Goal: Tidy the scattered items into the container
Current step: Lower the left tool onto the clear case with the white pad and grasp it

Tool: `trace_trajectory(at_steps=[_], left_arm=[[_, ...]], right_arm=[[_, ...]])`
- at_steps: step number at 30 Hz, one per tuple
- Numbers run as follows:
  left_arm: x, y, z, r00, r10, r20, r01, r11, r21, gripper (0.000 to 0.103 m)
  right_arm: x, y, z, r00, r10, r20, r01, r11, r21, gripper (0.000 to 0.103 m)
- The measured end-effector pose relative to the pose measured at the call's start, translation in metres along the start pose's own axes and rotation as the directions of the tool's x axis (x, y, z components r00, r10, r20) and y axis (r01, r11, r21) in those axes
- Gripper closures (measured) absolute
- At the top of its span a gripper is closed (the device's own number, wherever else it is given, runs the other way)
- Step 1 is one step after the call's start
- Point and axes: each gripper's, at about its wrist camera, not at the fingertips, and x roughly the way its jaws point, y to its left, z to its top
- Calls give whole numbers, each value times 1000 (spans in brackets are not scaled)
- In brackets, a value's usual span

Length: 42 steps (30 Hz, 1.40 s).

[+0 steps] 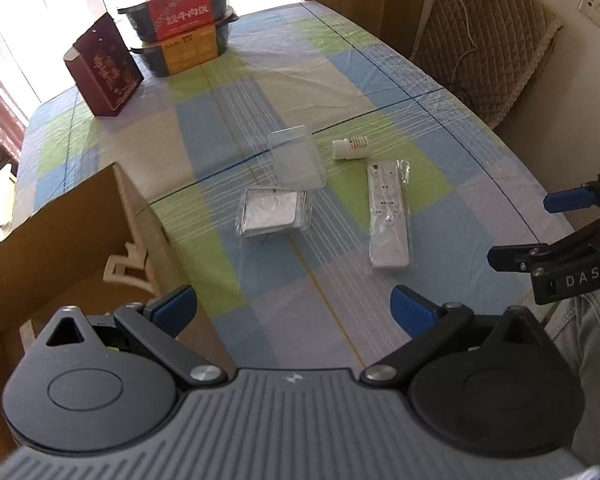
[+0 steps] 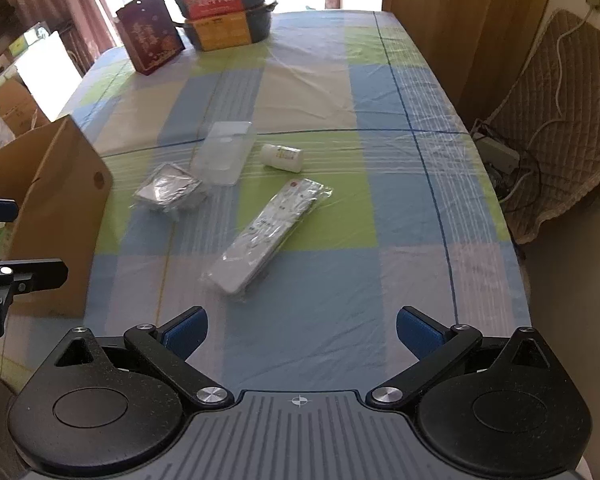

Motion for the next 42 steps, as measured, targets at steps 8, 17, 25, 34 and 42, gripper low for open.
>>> trace_trajectory(at_steps=[8,17,25,34,42], left_arm=[[38,10,27,999,-3,-48,6,999,48,1],[89,25,65,991,-11,-130,22,996,83,2],[139,22,91,969,-42,-242,67,993,94,2],[182,18,96,947,-72,-314,109,989,101,15],[163,20,91,972,-69,-225,102,985,141,40]], right_arm=[[29,-23,14,1000,7,-12,-7,999,45,0],[62,-61,31,1000,23,16,-26,980,198,0],[75,-81,41,1000,5,12,-8,951,308,0],[80,-87,42,1000,9,1,-9,941,338,0],[86,-82,42,999,44,-1,-41,943,330,0]])
